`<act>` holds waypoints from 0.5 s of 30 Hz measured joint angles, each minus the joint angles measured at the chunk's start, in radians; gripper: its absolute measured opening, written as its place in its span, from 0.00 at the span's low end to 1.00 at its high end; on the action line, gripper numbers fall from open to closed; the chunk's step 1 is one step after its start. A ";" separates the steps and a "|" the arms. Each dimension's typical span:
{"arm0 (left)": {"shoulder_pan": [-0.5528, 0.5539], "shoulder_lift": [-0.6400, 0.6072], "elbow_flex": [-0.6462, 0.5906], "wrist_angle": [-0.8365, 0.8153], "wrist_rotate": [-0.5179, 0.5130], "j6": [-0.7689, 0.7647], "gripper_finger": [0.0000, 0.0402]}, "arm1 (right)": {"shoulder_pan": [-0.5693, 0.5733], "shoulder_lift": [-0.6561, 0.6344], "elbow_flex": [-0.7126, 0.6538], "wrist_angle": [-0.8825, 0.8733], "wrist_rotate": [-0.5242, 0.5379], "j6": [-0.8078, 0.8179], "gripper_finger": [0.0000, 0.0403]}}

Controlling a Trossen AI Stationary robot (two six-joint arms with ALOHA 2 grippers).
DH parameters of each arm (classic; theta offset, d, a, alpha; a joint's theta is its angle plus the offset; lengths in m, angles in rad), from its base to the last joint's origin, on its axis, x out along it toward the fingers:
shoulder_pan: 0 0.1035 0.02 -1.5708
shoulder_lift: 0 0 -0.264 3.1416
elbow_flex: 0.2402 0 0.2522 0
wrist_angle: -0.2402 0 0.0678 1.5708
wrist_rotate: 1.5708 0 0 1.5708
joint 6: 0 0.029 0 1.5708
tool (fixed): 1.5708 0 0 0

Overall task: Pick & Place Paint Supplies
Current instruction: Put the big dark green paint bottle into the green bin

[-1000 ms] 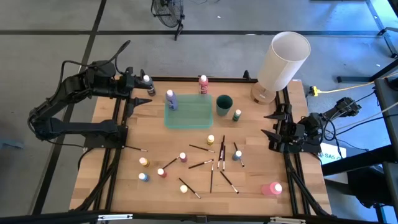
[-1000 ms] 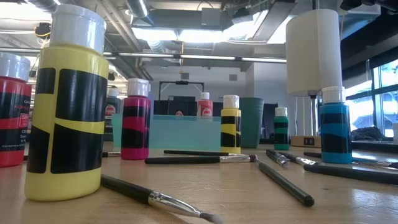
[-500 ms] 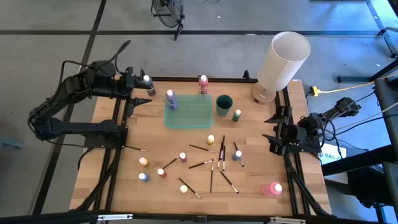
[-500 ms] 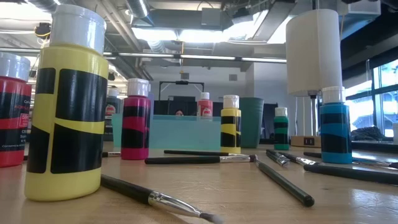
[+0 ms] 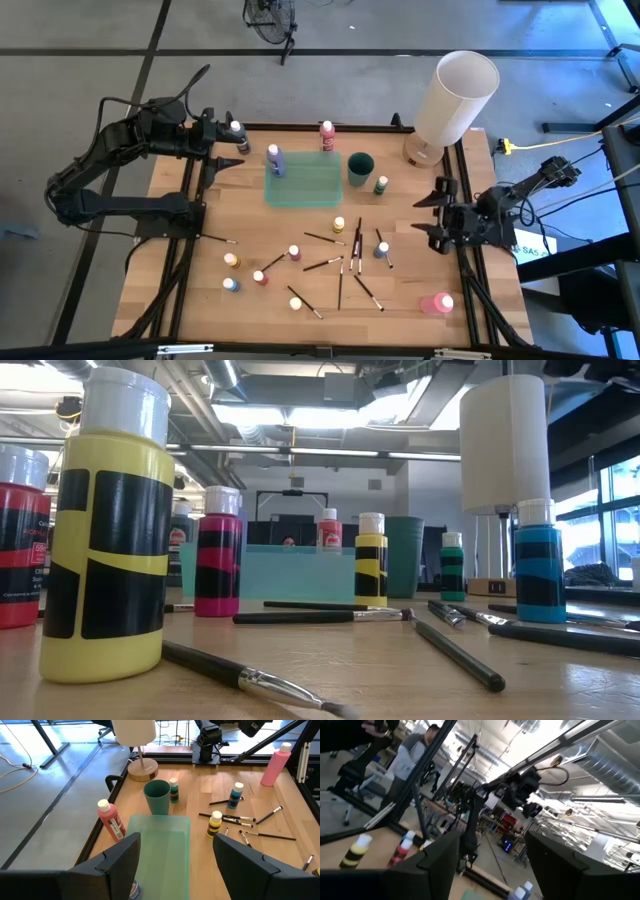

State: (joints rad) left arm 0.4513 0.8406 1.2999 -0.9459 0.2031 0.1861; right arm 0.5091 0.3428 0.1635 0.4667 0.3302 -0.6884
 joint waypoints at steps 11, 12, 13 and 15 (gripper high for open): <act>0.000 0.000 0.000 0.000 0.000 -0.046 0.61 | 0.000 0.001 0.000 -0.048 -0.232 0.150 0.58; 0.000 0.000 0.000 0.000 0.000 -0.047 0.61 | 0.000 0.001 0.000 -0.042 -0.256 0.171 0.58; 0.000 0.000 0.000 0.000 0.000 -0.052 0.61 | 0.000 0.001 0.000 -0.035 -0.277 0.186 0.58; 0.000 0.000 0.000 0.000 0.000 -0.066 0.61 | 0.000 0.001 0.000 -0.038 -0.302 0.191 0.58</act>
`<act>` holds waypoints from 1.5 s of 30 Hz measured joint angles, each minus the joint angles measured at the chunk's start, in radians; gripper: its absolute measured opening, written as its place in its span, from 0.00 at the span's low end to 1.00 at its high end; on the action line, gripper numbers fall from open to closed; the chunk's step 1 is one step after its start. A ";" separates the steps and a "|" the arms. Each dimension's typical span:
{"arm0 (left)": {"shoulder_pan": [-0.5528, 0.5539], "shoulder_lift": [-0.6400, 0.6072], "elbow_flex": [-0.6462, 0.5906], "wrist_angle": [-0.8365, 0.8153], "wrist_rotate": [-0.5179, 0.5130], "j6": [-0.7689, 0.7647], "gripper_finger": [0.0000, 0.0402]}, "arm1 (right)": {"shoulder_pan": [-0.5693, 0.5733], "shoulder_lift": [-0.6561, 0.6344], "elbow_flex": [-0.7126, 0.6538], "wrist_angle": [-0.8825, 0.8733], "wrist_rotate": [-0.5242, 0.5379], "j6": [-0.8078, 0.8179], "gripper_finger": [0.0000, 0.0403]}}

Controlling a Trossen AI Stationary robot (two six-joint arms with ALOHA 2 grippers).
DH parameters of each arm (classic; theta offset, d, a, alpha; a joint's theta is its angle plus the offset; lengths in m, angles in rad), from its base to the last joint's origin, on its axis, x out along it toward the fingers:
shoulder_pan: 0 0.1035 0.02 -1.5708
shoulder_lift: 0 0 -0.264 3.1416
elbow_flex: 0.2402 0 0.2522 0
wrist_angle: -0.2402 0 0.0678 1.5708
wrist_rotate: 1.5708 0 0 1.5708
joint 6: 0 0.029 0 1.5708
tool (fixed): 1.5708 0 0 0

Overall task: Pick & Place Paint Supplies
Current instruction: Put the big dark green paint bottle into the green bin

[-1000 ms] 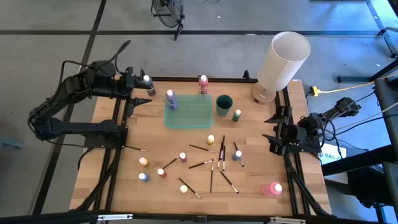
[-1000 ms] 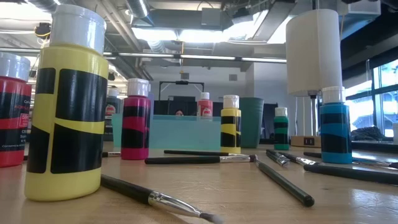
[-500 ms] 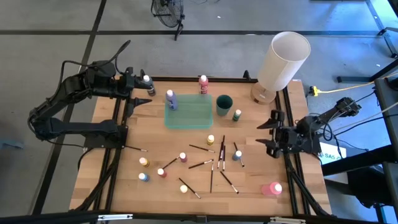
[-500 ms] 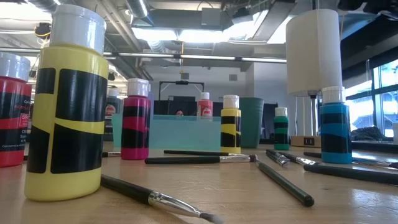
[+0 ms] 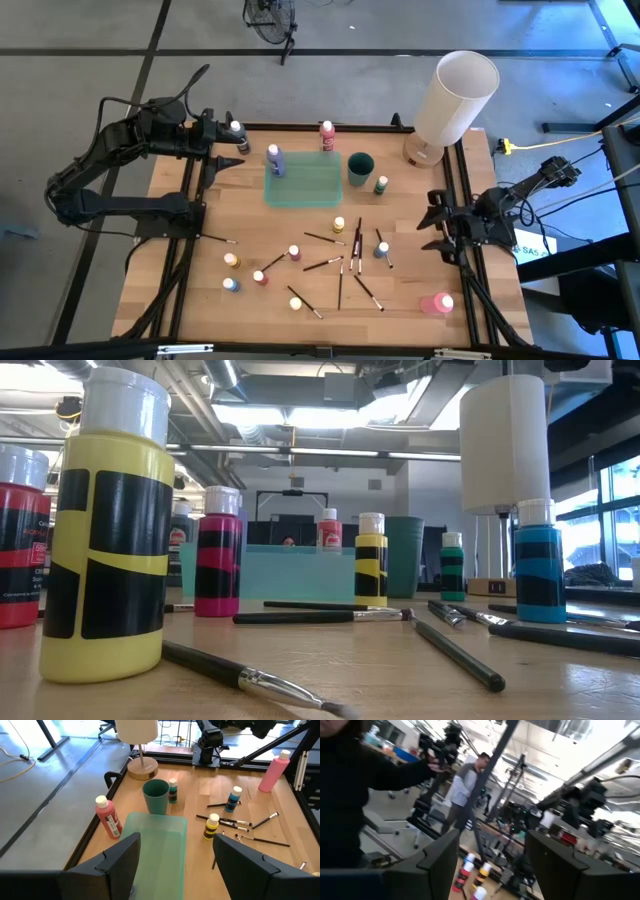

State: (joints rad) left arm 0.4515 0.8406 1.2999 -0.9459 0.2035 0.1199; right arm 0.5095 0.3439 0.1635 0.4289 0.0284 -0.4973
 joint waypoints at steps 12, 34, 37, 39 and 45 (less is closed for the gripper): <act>0.000 0.000 0.000 0.000 0.000 -0.023 0.61 | 0.000 0.000 0.000 -0.095 -0.006 0.022 0.57; 0.000 0.000 0.000 -0.020 0.000 -0.038 0.61 | 0.000 0.015 0.000 -0.011 -0.032 0.131 0.57; -0.005 0.000 0.000 -0.060 0.000 -0.062 0.61 | 0.000 0.030 0.000 0.015 -0.031 0.131 0.57; -0.033 0.006 0.000 -0.067 -0.001 -0.097 0.61 | 0.000 0.038 0.000 0.029 -0.020 0.131 0.57; -0.130 0.015 0.000 -0.091 -0.162 -0.071 0.61 | 0.000 0.045 0.000 0.052 0.055 0.131 0.57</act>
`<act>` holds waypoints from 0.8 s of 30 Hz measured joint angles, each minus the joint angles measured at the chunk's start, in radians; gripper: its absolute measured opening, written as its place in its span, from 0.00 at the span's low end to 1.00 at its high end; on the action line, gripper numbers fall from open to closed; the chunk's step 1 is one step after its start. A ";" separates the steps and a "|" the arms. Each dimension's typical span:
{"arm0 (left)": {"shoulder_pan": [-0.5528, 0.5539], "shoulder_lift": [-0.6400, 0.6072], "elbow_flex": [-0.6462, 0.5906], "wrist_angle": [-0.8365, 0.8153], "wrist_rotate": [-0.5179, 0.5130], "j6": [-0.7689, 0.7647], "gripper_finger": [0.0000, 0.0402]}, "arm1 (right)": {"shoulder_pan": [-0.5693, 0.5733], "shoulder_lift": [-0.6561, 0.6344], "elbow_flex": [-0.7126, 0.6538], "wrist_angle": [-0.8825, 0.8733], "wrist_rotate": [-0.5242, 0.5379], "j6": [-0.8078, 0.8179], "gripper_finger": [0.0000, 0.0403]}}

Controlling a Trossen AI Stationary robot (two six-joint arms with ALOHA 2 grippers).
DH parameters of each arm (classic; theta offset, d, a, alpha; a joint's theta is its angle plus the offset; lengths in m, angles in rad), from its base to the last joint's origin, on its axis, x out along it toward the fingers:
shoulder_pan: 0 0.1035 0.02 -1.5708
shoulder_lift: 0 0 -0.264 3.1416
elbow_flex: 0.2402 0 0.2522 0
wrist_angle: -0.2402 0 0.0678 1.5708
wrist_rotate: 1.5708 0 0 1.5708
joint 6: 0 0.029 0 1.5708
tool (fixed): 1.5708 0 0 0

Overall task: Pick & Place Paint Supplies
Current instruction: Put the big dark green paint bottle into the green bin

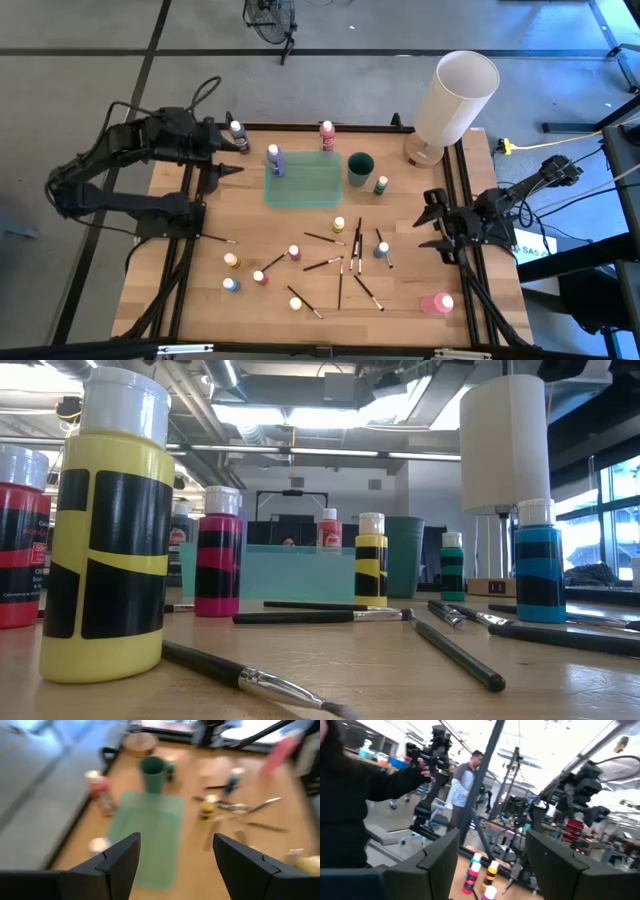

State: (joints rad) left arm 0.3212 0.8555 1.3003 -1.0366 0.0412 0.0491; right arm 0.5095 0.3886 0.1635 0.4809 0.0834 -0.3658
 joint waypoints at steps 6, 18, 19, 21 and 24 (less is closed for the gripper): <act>-0.038 0.032 0.000 -0.137 -0.330 0.009 0.61 | 0.000 0.019 0.000 0.015 0.002 0.015 0.57; 0.062 0.235 0.000 -0.302 -0.554 -0.225 0.61 | 0.000 0.038 0.000 0.057 0.047 0.019 0.58; 0.086 0.252 0.001 -0.303 -0.546 -0.223 0.61 | 0.000 0.038 0.000 0.059 0.047 0.019 0.58; 0.137 0.288 0.016 -0.304 -0.510 -0.215 0.61 | 0.000 0.038 0.000 0.062 0.047 0.020 0.58; 0.219 0.340 0.052 -0.299 -0.483 -0.214 0.61 | 0.000 0.038 0.000 0.063 0.047 0.020 0.58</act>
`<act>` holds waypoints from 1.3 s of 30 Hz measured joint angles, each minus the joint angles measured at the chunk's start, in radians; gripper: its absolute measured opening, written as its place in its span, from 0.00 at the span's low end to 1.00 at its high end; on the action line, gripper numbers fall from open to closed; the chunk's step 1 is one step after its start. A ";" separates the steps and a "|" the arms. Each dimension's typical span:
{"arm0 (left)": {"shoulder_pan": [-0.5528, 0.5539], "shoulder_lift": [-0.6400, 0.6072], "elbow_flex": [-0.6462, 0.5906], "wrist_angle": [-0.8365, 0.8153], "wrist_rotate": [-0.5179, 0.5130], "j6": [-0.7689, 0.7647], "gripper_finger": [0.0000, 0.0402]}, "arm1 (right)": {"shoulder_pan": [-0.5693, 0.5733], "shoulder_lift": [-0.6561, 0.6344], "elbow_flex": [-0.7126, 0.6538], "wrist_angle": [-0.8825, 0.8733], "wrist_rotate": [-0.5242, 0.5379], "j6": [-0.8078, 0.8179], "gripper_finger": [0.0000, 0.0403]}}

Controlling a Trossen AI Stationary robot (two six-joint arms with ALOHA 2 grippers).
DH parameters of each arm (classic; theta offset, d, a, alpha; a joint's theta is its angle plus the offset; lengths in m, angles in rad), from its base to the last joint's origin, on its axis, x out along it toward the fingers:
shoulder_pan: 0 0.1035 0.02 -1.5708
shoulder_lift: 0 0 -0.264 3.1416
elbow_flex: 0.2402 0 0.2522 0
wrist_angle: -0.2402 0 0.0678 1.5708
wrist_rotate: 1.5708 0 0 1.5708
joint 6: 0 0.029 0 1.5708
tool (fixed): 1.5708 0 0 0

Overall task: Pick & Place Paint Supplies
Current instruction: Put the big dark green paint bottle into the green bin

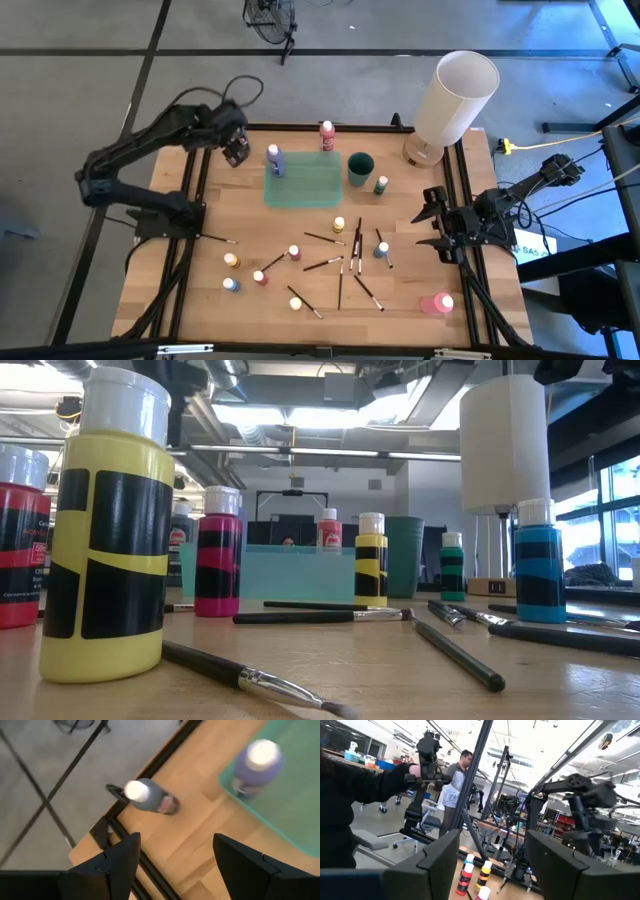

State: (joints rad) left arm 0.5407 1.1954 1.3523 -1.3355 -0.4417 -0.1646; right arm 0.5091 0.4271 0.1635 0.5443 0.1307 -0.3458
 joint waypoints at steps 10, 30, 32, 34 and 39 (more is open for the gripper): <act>0.294 0.130 0.070 0.047 0.246 -0.010 0.61 | 0.000 0.000 0.000 -0.001 0.000 0.024 0.58; 0.453 0.324 0.070 0.095 0.263 -0.059 0.61 | 0.000 0.000 0.000 -0.001 0.000 0.024 0.58; 0.457 0.336 0.070 0.107 0.265 -0.059 0.61 | 0.000 0.000 0.000 -0.002 -0.001 0.024 0.58; 0.457 0.345 0.070 0.109 0.286 -0.060 0.61 | 0.000 0.000 0.000 -0.002 -0.001 0.024 0.58; 0.456 0.363 0.070 0.110 0.304 -0.067 0.61 | 0.000 0.000 0.000 -0.006 -0.001 0.024 0.58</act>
State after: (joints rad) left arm 0.9967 1.5586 1.4223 -1.2258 -0.1381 -0.2314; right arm 0.5091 0.4271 0.1635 0.5385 0.1299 -0.3214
